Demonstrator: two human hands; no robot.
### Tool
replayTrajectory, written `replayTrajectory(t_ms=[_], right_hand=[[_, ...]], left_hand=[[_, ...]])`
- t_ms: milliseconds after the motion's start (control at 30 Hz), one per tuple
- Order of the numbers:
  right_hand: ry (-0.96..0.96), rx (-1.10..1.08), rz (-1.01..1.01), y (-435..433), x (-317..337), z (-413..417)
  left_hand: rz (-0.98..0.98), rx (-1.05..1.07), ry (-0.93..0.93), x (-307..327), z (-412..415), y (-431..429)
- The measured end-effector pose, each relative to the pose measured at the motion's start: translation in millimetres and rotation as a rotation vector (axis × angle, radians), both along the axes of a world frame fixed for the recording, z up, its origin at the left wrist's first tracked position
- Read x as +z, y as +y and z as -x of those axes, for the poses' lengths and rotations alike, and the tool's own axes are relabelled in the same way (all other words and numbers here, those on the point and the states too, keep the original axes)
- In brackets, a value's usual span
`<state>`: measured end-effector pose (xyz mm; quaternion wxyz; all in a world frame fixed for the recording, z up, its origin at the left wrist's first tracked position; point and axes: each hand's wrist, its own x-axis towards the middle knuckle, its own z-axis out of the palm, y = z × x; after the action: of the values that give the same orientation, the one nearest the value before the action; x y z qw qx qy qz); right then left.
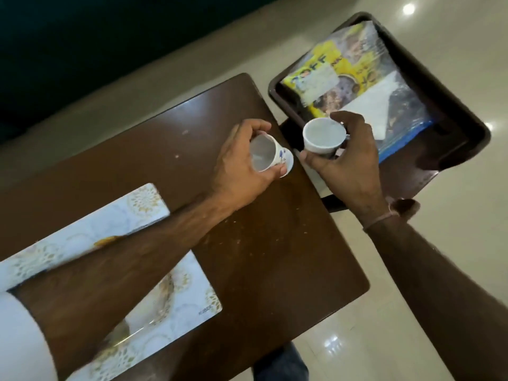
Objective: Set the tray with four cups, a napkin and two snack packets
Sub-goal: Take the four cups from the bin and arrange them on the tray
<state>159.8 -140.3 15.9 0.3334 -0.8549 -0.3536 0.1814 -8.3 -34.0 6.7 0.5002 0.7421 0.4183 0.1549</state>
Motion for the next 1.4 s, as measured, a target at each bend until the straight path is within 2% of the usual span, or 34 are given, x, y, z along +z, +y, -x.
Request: replayTrajectory(t_ms=[233, 400, 633, 933, 1100, 1167, 1333, 1400], right_hand=[[0.133, 0.116, 0.043, 5.2, -4.2, 135.4], [0.238, 0.224, 0.131, -4.4, -8.5, 221.5], [0.288, 0.357, 0.209, -28.6, -15.7, 314.0], [0.22, 0.504, 0.243, -49.3, -47.4, 386.4], [0.086, 0.539, 0.201, -47.1, -61.7, 407.2], [0.05, 0.516, 0.186, -46.4, -63.6, 411.8], [0.111, 0.462, 0.175, -53.3, -62.8, 421.6], [0.167, 0.445, 0.19, -56.9, -60.8, 426.1]], left_hand=[[-0.054, -0.02, 0.231, 3.4, 135.7, 11.6], [-0.067, -0.047, 0.292, 0.3, 222.0, 3.8], [-0.141, -0.17, 0.331, -7.6, 310.7, -7.9], [-0.282, -0.423, 0.336, -26.4, 362.8, -5.2], [-0.346, -0.545, 0.371, -25.1, 371.9, -0.9], [-0.336, -0.472, 0.334, -23.4, 379.1, 1.6], [-0.252, -0.077, 0.308, -21.2, 390.0, 11.1], [-0.202, -0.057, 0.355, -21.2, 389.7, 15.5]])
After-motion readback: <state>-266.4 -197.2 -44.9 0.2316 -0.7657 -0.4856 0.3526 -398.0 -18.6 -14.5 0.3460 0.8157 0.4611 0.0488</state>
